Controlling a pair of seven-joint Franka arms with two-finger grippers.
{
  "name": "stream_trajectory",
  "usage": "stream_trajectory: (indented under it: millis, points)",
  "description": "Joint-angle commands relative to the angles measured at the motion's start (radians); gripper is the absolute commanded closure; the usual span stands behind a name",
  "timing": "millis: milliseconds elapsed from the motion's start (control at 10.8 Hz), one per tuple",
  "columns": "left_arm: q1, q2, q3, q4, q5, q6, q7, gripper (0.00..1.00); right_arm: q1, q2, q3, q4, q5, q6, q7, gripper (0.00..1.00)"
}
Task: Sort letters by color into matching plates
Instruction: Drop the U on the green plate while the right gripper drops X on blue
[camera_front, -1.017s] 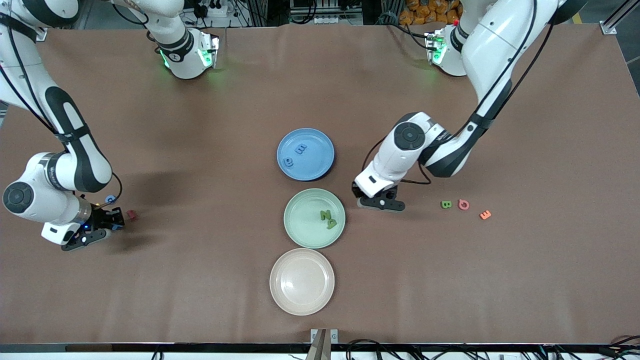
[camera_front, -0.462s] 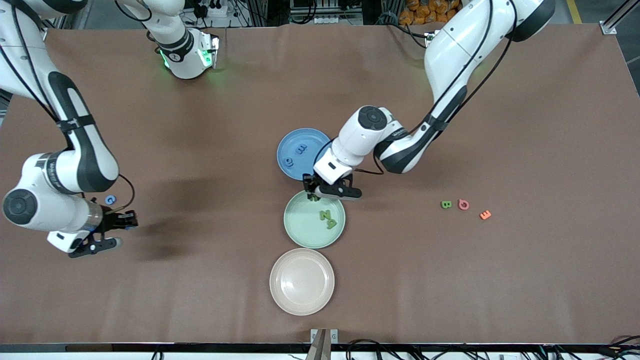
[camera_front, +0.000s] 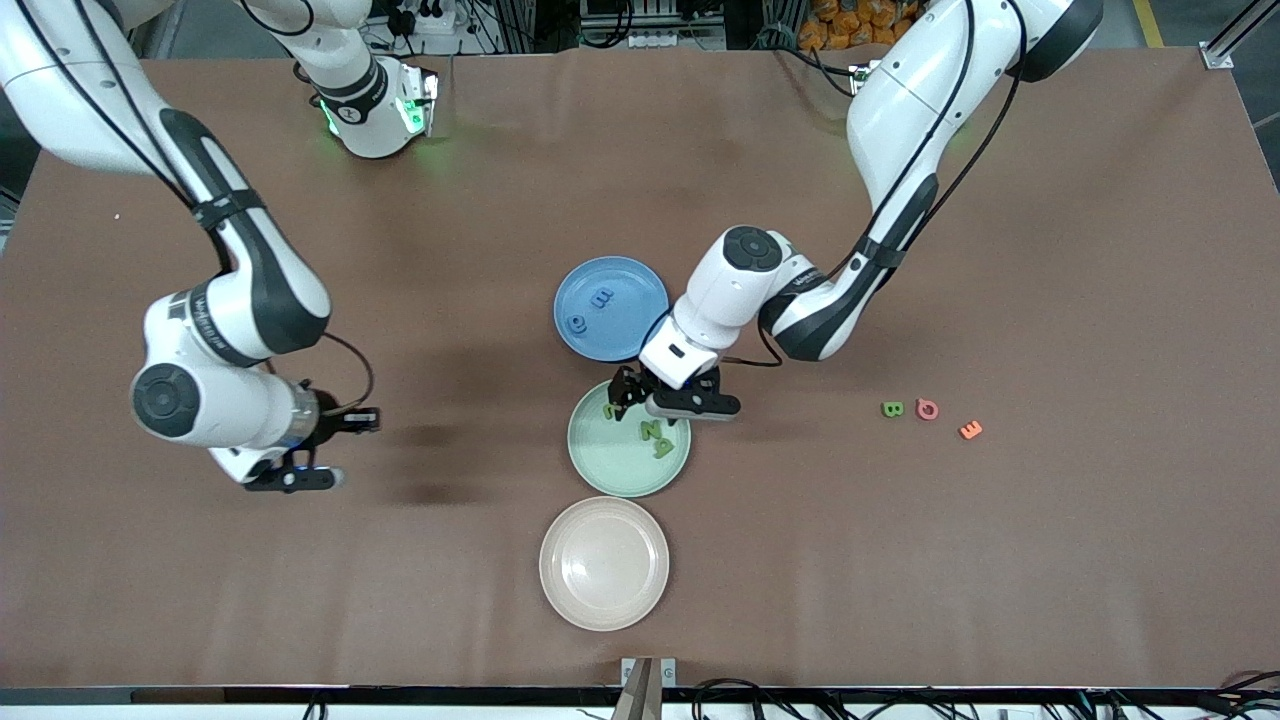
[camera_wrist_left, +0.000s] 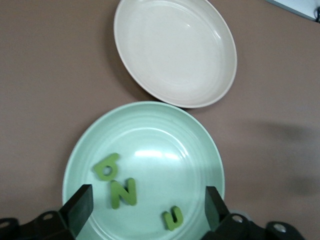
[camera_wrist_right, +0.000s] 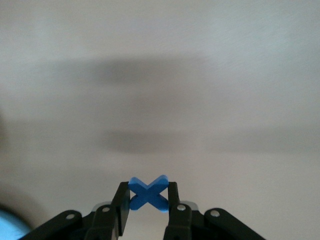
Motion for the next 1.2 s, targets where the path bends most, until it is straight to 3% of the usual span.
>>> stream_trajectory:
  millis: [0,277,555,925,1109]
  points:
    - [0.029,-0.027,0.088,0.058,0.014,0.008,0.018,0.0,0.122,-0.064,0.006,-0.065,0.096,0.007,0.23,0.89]
    - [0.094,-0.034,0.09,0.094,0.02,0.006,0.039,0.0,0.288,-0.067,0.017,-0.077,0.096,0.03,0.498,0.89]
    - [0.118,-0.031,0.092,0.088,0.02,-0.009,0.125,0.0,0.457,-0.064,0.016,-0.138,0.094,0.159,0.773,0.88]
    - [0.121,-0.037,0.081,0.092,0.018,-0.15,0.217,0.0,0.591,-0.053,0.016,-0.174,0.044,0.211,0.976,0.86]
    - [0.127,-0.043,0.08,0.094,0.015,-0.199,0.277,0.0,0.605,-0.048,0.016,-0.189,0.019,0.211,1.015,0.67]
